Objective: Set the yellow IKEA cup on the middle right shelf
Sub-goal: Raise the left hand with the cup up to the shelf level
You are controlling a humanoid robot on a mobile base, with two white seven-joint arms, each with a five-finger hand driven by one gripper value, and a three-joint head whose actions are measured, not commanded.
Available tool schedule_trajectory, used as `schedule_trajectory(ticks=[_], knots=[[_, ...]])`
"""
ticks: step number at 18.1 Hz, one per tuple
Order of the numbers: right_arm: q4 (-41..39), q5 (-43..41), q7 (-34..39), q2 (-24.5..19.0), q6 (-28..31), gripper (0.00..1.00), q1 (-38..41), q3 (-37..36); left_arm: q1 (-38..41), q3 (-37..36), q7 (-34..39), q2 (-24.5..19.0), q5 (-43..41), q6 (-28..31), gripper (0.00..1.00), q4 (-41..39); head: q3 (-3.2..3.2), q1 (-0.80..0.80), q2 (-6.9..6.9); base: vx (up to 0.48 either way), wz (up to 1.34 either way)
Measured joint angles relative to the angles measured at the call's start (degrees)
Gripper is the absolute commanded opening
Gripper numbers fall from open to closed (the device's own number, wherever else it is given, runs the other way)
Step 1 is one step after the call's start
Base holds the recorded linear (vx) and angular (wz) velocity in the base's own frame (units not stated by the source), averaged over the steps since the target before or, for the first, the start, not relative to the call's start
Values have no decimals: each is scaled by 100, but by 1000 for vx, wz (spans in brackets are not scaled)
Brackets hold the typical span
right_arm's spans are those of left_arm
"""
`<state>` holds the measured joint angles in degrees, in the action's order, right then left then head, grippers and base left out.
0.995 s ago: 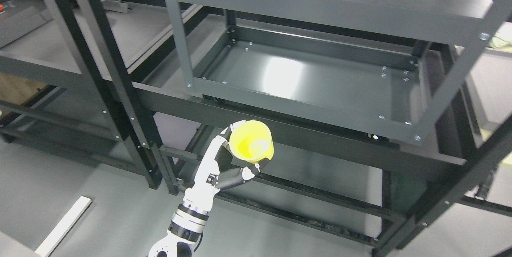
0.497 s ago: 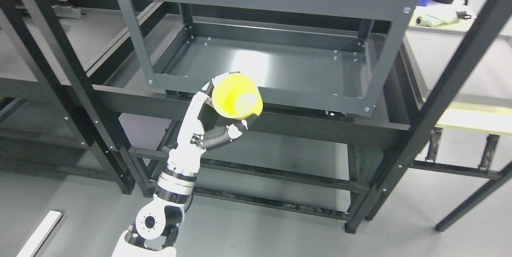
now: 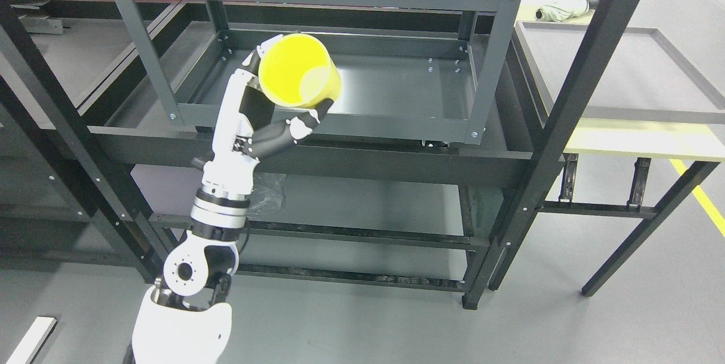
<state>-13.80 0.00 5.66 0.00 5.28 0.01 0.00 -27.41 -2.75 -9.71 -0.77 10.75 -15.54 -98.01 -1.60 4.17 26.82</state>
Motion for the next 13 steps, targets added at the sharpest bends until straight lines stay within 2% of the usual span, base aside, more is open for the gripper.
schedule_trajectory(ticks=[3,7,13], knots=[[0,0,0,0,4,100,0,0,-378,178,-5,-91,-1,260,8,-5,0,0,0,12,22],[0,0,0,0,13,99,-2,0,-1108,448,17,-192,-2,944,8,51,0,0,0,71,104],[0,0,0,0,21,99,-3,0,-2020,729,46,-98,-246,1889,8,169,0,0,0,110,-9]])
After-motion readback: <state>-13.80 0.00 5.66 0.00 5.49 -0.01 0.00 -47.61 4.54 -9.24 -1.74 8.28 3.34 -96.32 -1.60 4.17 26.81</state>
